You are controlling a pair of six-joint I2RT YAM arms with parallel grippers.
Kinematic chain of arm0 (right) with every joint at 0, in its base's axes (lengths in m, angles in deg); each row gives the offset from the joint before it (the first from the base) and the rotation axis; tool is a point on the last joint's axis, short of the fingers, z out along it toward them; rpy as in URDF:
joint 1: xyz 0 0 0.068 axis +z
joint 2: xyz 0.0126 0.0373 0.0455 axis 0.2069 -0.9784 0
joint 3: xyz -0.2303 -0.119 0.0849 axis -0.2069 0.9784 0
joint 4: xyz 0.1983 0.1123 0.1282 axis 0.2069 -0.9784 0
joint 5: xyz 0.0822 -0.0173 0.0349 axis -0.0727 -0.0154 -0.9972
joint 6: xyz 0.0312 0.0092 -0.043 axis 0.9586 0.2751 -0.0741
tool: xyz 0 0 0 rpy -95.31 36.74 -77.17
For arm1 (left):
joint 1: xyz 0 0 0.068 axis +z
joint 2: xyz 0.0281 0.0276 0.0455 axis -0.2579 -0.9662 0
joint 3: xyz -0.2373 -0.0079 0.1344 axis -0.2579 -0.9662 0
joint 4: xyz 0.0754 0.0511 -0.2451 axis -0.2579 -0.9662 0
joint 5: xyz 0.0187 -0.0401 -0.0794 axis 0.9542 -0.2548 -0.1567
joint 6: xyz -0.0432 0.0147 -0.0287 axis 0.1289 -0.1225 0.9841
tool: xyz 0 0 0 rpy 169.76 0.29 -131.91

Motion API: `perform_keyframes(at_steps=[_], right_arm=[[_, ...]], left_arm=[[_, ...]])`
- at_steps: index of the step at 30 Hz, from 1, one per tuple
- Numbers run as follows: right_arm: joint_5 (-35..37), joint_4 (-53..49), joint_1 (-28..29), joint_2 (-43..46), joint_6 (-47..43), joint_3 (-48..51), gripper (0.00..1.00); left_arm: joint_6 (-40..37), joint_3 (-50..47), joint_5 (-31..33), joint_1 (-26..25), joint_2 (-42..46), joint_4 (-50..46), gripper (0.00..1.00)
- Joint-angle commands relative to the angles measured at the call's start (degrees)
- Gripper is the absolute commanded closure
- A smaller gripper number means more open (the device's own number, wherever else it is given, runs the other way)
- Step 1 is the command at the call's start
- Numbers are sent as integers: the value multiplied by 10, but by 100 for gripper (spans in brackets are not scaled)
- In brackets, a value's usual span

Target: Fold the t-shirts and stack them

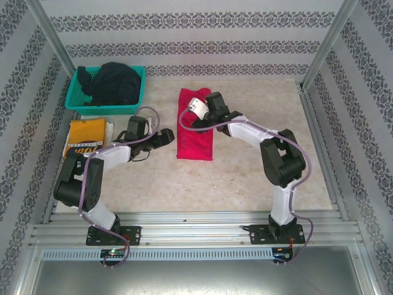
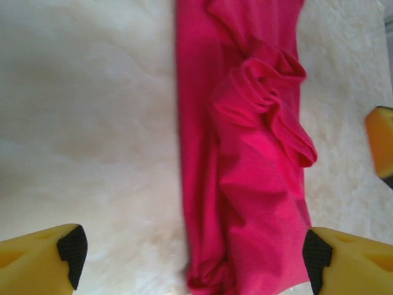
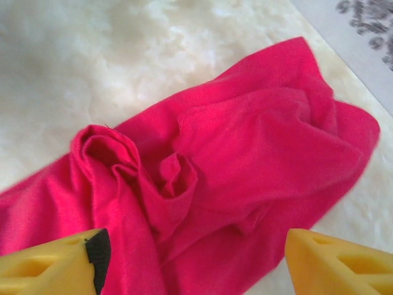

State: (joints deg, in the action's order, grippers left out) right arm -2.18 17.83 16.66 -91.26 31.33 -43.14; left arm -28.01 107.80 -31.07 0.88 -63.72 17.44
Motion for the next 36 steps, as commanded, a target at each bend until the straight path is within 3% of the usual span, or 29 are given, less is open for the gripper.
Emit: perform_keyframes(at_steps=[1,6,8,15,24,30,36], right_arm=[[1,77,-6,56,202,68,31],[-60,65,-15,66,371,102,41],[-76,66,-16,58,401,102,43],[-172,95,-14,2,475,79,48],[-220,115,-5,-87,535,35,53],[-175,99,-17,-113,546,16,52],[-103,34,-54,-147,502,-57,51]], left_arm=[[34,32,-25,-34,-31,65,17],[78,44,-55,-64,-91,121,61],[97,39,-61,-70,-110,136,66],[122,-12,-37,-74,-136,155,70],[117,-25,-28,-73,-136,142,65],[104,-21,-29,-74,-139,127,64],[101,-23,-34,-74,-139,121,64]])
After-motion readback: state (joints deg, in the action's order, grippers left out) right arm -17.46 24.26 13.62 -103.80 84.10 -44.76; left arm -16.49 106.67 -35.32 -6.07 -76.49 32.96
